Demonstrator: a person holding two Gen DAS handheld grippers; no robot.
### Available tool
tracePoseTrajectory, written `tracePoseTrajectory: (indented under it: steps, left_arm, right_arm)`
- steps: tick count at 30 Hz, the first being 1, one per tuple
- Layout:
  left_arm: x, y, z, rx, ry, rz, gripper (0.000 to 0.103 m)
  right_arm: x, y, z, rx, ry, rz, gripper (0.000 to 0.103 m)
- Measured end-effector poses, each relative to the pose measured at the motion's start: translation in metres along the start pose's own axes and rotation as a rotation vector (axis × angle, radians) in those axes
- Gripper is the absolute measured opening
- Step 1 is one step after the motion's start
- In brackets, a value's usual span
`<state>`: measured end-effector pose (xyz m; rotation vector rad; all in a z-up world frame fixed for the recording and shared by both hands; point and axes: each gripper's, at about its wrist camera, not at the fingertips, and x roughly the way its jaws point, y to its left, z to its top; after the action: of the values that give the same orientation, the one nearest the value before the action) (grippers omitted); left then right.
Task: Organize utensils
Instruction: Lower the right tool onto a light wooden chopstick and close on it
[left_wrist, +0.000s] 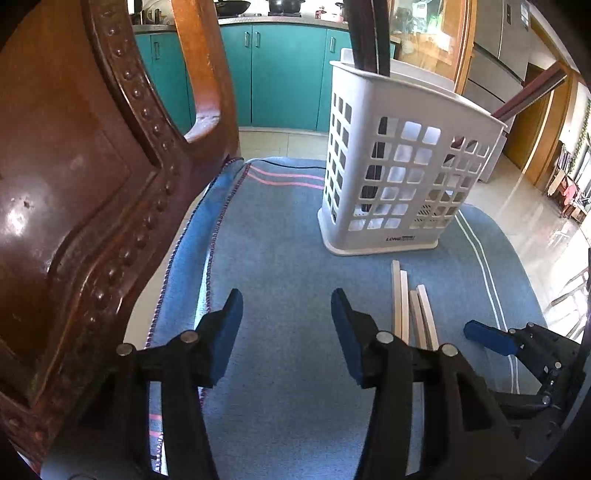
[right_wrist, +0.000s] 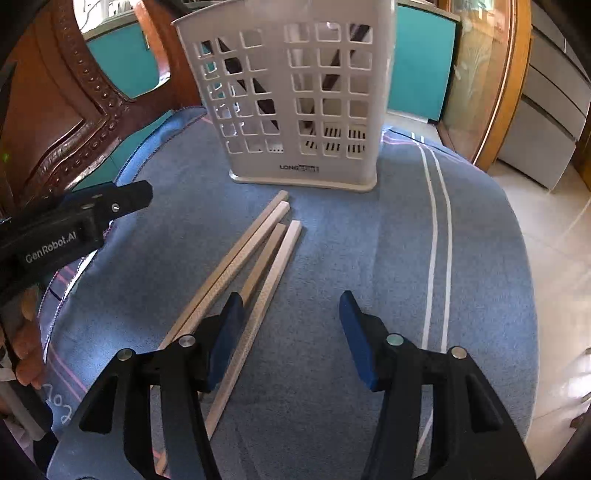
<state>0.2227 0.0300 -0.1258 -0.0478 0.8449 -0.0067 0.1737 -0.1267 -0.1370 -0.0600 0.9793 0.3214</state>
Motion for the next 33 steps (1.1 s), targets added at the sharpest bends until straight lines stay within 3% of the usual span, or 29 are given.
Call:
tracePoseTrajectory:
  steps: [4,8,13,21,31,33]
  left_arm:
    - [0.004,-0.001,-0.001,0.004,0.012,0.004,0.052]
    - [0.004,0.000,-0.002,0.009,0.018,0.001,0.052]
    - [0.005,-0.002,-0.003,0.008,0.032,-0.035,0.052]
    - [0.010,-0.030,-0.013,0.077,0.072,-0.188,0.052]
    - [0.024,-0.059,-0.031,0.180,0.119,-0.164,0.052]
    - [0.024,-0.063,-0.033,0.190,0.107,-0.145,0.044]
  right_arm:
    - [0.002,-0.003,0.000,0.020,-0.009,-0.024,0.036]
    - [0.003,-0.019,0.007,0.086,-0.016,-0.044,0.012]
    - [-0.004,-0.037,0.008,0.169,-0.045,-0.026,0.009]
    - [-0.021,-0.058,0.014,0.262,-0.143,0.016,0.006]
    - [-0.016,-0.063,0.013,0.282,-0.109,0.014,0.007]
    - [-0.015,-0.063,0.014,0.285,-0.103,0.011,0.007]
